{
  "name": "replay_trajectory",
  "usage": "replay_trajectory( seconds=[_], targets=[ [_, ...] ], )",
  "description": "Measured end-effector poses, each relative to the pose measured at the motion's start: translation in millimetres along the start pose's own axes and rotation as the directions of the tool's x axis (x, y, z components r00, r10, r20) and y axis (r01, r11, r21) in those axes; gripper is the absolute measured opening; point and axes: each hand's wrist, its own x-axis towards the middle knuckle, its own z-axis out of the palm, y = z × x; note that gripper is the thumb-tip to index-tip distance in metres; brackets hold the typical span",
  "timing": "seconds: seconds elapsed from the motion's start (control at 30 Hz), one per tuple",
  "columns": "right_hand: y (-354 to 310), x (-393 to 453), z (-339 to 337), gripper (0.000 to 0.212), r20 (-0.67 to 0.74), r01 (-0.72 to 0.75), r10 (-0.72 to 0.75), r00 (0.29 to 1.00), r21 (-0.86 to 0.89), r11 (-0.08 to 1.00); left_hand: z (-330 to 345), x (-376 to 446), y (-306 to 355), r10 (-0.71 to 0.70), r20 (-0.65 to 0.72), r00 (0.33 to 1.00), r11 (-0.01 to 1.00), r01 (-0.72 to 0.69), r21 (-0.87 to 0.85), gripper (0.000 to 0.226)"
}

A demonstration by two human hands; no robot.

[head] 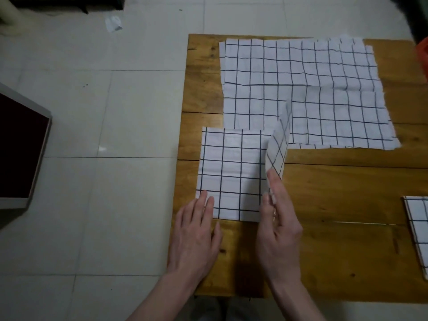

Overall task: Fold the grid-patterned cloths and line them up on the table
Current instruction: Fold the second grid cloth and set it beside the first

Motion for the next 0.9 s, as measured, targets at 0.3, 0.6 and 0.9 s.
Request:
replay_trajectory(
  seconds=[0.3, 0.6, 0.9],
  targets=[
    [22, -7, 50, 0.051, 0.300, 0.171, -0.098, 0.949, -0.228, 0.959, 3, -5, -15, 0.019, -0.038, 0.999, 0.988, -0.025, -0.155, 0.064],
    [39, -14, 64, 0.054, 0.487, 0.197, 0.000, 0.873, -0.354, 0.914, -5, -9, -16, -0.008, -0.025, 1.000, 0.927, -0.002, -0.375, 0.083],
    [43, -13, 64, 0.078, 0.587, 0.264, 0.015, 0.809, -0.385, 0.884, 6, -14, -20, 0.057, -0.041, 0.998, 0.969, -0.066, -0.237, 0.089]
  ],
)
